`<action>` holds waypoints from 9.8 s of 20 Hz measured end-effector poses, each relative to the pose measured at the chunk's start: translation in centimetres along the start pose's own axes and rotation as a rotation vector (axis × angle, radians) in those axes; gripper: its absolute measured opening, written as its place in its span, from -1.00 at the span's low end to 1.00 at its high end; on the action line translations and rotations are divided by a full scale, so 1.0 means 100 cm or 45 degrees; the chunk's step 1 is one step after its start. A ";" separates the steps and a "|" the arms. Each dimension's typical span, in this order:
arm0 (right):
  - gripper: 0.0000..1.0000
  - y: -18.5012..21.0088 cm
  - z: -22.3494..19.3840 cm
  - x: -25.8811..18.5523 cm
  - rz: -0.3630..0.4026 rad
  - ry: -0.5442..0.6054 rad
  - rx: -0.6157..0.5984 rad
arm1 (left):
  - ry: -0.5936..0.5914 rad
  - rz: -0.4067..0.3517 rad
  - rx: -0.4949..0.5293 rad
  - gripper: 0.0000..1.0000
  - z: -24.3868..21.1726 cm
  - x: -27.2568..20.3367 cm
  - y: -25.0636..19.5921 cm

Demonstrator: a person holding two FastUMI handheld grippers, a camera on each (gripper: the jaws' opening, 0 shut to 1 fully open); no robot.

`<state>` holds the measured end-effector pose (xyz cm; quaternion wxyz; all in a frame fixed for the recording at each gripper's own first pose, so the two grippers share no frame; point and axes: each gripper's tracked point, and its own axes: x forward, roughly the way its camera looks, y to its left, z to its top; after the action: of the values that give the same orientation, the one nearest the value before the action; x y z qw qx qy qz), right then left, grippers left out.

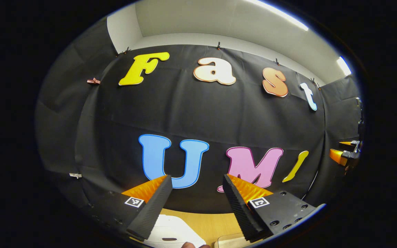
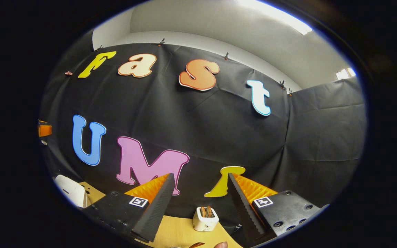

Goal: Close the left gripper, press the button to open the rice cooker; take a wooden spoon from the chopstick holder with the right hand, scoop a spoonful of rice and pour it into the rice cooker, then put the wooden spoon back into the chopstick holder.

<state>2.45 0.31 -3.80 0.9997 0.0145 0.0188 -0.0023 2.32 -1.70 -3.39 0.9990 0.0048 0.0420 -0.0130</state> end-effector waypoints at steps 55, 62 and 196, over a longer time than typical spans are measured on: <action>0.90 0.147 0.003 -0.045 0.479 -0.121 0.053 | 0.687 0.114 -0.042 -0.89 -0.277 -0.045 0.091; 0.89 0.144 -0.016 -0.055 0.444 -0.029 0.052 | 0.821 0.092 -0.054 -0.89 -0.331 -0.043 0.102; -0.66 0.274 -0.337 -0.022 0.311 0.976 1.264 | 0.274 0.128 0.021 0.87 -0.133 -0.037 0.130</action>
<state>-0.83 28.73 -36.55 0.7892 0.4779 0.3701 0.1088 -2.14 11.53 -16.24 0.9881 0.0165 0.1485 0.0372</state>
